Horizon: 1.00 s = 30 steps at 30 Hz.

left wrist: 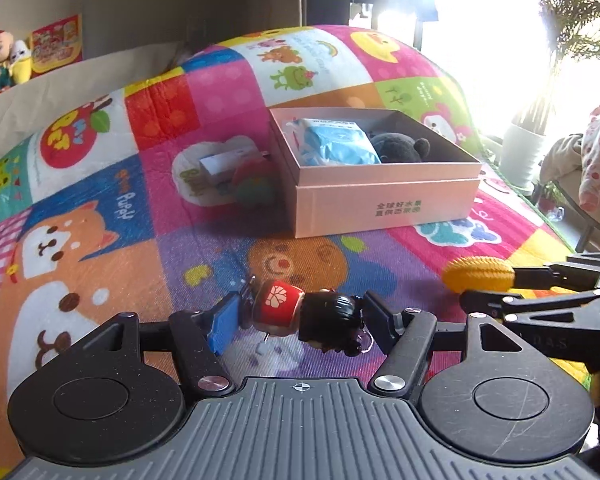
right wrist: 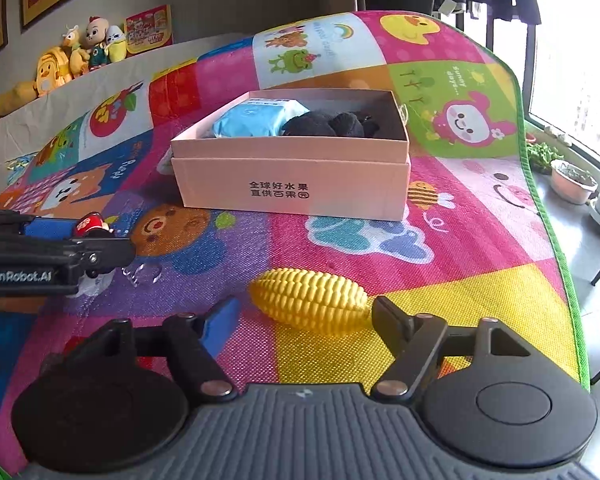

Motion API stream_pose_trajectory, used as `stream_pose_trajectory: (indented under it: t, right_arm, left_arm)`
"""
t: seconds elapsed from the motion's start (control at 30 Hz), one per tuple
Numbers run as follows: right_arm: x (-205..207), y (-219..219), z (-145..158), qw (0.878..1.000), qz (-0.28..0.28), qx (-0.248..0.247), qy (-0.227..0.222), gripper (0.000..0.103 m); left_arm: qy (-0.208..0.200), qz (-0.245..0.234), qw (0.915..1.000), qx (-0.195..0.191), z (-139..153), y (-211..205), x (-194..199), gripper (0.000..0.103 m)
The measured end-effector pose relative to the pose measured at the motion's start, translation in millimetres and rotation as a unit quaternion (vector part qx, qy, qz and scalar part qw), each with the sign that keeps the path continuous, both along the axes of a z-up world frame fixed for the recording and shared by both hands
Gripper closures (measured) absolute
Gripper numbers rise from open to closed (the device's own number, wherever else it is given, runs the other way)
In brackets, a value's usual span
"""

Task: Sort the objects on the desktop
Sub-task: 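Carry the figurine with the left tool while the right tool carries the corn toy to the pink box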

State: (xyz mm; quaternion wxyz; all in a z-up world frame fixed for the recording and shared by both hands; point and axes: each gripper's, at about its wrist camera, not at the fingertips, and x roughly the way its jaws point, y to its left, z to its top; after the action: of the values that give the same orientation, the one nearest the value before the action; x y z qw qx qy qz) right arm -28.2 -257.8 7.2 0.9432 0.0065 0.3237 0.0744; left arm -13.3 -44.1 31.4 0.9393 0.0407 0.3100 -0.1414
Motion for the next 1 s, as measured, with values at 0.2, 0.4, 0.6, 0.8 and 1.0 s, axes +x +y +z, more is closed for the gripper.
stream_pose_trajectory:
  t: [0.2,0.4,0.6,0.8,1.0]
  right_arm:
    - [-7.4,-3.0,14.7,1.000,0.019,-0.021,0.012,0.073]
    - [-32.2,-22.3,37.2,0.999,0.039,-0.021,0.000,0.076]
    - [-47.1,-25.7,31.3,0.998,0.060,-0.036,0.007,0.080]
    - [-44.3,-29.7,25.4,0.999,0.043,-0.022,0.007,0.058]
    - [-25.5,-14.9,20.2,0.997,0.075,-0.011,0.016,0.057]
  left_arm:
    - [0.008,-0.019,0.9998,0.002,0.8,8.5,-29.1,0.031]
    - [-0.009,-0.016,0.9998,-0.007,7.5,15.6,-45.9,0.031]
    - [-0.009,-0.004,1.0000,-0.001,2.7,21.4,-49.4,0.031]
    - [0.018,0.003,0.9998,-0.004,-10.3,27.7,-45.1,0.031]
    - [0.023,-0.014,0.9996,0.000,-12.8,24.6,-49.9,0.027]
